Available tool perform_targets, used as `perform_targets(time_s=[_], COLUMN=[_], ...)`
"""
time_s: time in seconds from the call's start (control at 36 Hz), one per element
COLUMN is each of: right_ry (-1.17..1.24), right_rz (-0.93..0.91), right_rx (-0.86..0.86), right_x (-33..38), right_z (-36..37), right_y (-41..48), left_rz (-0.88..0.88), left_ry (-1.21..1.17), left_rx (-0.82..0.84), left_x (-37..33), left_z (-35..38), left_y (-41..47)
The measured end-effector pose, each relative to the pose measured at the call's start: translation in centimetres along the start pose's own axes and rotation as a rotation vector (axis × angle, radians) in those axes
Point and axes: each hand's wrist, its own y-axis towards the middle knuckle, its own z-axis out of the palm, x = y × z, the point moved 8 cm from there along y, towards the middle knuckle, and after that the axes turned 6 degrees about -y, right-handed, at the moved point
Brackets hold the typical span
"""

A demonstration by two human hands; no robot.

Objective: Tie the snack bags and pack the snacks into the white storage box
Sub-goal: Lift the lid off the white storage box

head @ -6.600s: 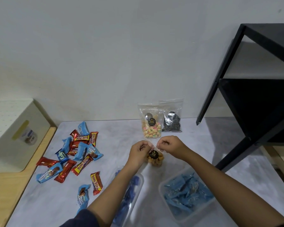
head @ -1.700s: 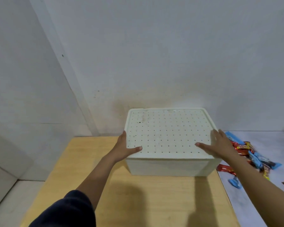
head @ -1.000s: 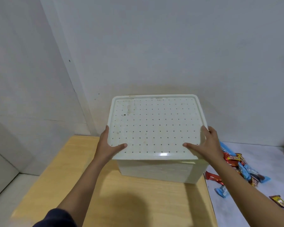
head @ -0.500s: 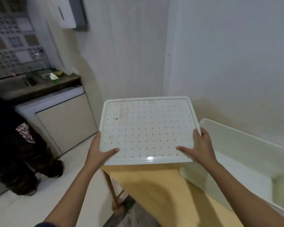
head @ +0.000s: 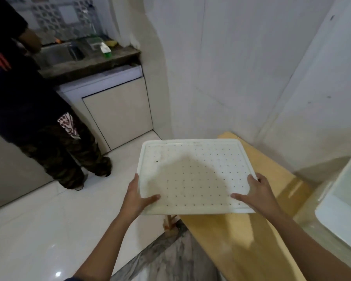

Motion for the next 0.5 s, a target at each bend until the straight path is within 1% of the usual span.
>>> perform_targets(time_s=[0.17, 0.28, 0.5], right_ry=[0.118, 0.014, -0.064], right_rz=[0.171, 0.234, 0.324], right_rx=[0.013, 0.000, 0.016], right_x=[-4.4, -5.9, -7.9], right_z=[1.9, 2.7, 4.5], right_y=[1.4, 2.4, 3.5], left_rz=[-0.071, -0.086, -0.068], left_ry=[0.032, 0.035, 0.114], left_rx=[0.139, 0.183, 0.219], left_x=[3.1, 3.2, 3.2], left_z=[4.8, 7.2, 9.7], left_y=[3.7, 4.9, 6.1])
